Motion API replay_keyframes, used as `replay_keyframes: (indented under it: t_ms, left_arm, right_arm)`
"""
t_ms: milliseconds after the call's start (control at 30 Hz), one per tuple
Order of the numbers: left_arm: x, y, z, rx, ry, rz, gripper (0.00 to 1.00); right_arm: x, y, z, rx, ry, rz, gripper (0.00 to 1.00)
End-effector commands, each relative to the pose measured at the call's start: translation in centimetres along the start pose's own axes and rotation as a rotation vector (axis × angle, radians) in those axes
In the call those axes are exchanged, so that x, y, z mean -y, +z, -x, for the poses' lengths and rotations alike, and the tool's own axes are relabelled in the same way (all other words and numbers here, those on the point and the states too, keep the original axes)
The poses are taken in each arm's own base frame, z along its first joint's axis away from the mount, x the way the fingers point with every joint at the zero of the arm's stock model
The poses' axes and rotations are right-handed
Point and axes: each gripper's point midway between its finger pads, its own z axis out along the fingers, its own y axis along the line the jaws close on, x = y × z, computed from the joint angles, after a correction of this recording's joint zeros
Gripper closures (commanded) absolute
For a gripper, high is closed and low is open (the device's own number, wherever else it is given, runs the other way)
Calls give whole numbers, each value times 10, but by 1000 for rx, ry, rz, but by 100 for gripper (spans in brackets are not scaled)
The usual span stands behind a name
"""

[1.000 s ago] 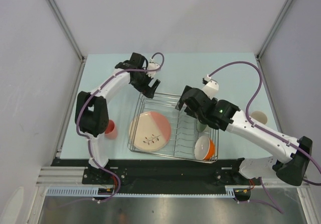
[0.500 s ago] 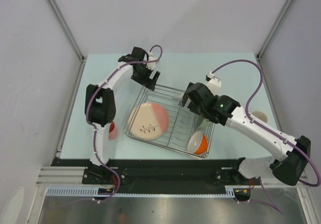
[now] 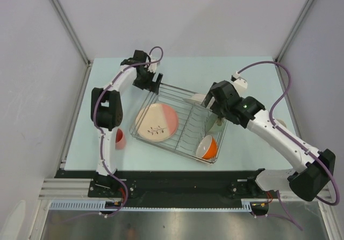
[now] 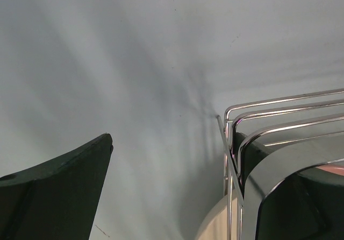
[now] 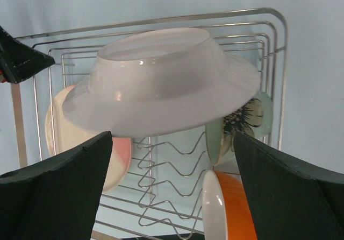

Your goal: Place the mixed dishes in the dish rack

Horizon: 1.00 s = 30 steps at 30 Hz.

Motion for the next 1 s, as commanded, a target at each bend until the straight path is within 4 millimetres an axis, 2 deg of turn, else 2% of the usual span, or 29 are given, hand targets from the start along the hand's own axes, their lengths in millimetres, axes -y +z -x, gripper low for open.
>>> replay_keyframes:
  t_ms: [0, 33, 133, 333, 467, 633, 867, 967]
  left_arm:
    - [-50, 10, -6, 12, -46, 155, 0]
    - [-50, 8, -6, 13, -46, 154, 0]
    - [-50, 5, -9, 8, -46, 152, 0]
    - [-57, 1, -19, 0, -56, 161, 0]
    - [-62, -2, -29, -9, -59, 164, 0]
    - [-62, -3, -41, -24, -56, 158, 0]
    - [-58, -8, -45, -11, -48, 153, 0]
    - [-56, -9, -49, -13, -47, 146, 0]
  right_arm:
    - [56, -5, 15, 66, -4, -190, 0]
    - [72, -2, 18, 60, 17, -246, 0]
    - [96, 11, 14, 15, 49, -317, 0]
    - [98, 20, 15, 14, 44, -301, 0]
    - [114, 41, 8, -36, 36, -370, 0]
    - [119, 67, 6, -56, 31, -395, 0]
    - [123, 107, 4, -85, 42, -401, 0]
    - [127, 120, 11, -73, 52, -401, 0]
